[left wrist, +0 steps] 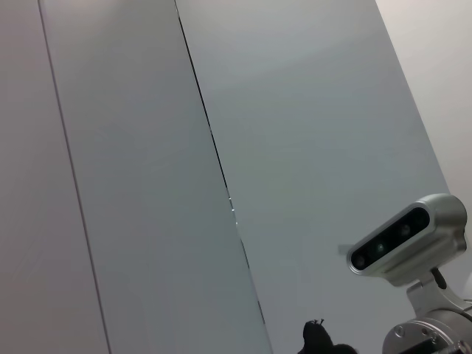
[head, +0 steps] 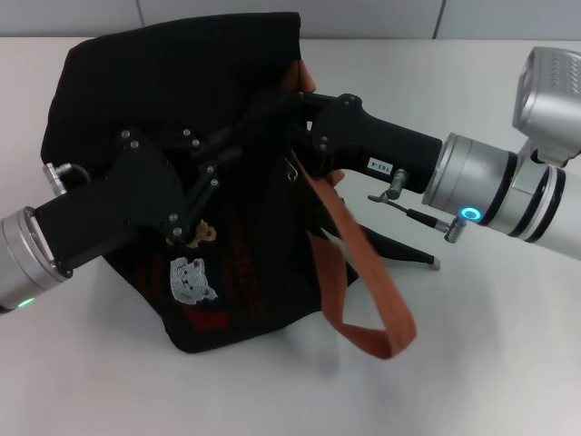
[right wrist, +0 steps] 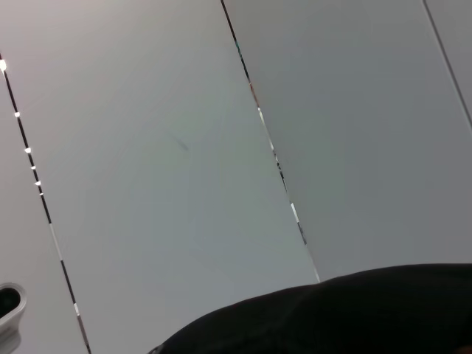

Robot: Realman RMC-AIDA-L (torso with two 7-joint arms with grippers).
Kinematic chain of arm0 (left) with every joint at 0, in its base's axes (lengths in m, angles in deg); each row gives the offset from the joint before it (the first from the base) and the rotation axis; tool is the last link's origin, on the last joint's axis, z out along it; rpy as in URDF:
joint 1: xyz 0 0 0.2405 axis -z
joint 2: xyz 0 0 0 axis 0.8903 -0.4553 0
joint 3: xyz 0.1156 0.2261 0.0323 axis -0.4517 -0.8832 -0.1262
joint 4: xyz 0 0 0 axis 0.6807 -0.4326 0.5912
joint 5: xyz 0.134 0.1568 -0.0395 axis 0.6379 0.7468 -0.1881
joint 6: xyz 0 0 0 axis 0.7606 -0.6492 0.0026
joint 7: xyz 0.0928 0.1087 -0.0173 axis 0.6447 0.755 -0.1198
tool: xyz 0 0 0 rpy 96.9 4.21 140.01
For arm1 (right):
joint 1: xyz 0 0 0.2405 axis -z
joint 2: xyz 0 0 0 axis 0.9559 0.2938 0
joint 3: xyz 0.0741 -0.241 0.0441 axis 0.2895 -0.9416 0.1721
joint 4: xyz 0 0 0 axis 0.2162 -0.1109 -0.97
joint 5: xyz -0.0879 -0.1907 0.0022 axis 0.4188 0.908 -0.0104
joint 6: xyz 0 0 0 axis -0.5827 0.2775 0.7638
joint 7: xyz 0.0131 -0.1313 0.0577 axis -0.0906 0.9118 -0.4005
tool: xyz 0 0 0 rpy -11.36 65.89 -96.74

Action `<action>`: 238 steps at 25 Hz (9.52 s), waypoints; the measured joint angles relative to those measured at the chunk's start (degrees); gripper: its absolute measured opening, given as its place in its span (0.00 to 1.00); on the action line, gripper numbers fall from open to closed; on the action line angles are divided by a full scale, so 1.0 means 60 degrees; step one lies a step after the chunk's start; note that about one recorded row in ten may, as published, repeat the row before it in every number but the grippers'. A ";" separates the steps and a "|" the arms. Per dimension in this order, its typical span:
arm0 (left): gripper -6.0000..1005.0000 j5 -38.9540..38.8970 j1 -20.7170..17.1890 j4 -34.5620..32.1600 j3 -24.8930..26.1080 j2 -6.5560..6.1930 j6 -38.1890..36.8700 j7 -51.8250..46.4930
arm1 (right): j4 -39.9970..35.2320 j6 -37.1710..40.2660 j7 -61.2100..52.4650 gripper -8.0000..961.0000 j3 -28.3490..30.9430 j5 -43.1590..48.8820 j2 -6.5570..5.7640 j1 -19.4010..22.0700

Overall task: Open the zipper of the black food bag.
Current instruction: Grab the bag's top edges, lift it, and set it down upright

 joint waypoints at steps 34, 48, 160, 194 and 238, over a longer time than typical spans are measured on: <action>0.10 -0.0042 0.0052 0.0116 0.0078 0.0001 0.0075 0.0223 | -0.0651 0.0733 -0.0867 0.01 0.0040 0.0647 -0.0054 0.0712; 0.10 -0.0085 0.0065 0.0117 0.0090 0.0001 0.0055 0.0223 | -0.0787 0.0570 -0.0872 0.01 0.0011 0.0545 -0.0064 0.0972; 0.09 -0.1049 -0.0218 0.1085 0.0806 -0.0012 -0.0931 0.1219 | -0.0427 0.0421 -0.0227 0.14 0.1563 0.1142 -0.0064 0.1517; 0.09 -0.0947 -0.0246 0.1243 0.0335 0.0008 -0.1000 0.1369 | 0.0054 -0.1071 0.0096 0.43 0.2553 0.1201 -0.0010 0.0402; 0.08 -0.0956 -0.0194 0.1244 0.0338 0.0016 -0.1098 0.1369 | 0.2974 -0.2197 0.9340 0.42 0.4305 0.2621 -0.0001 0.1357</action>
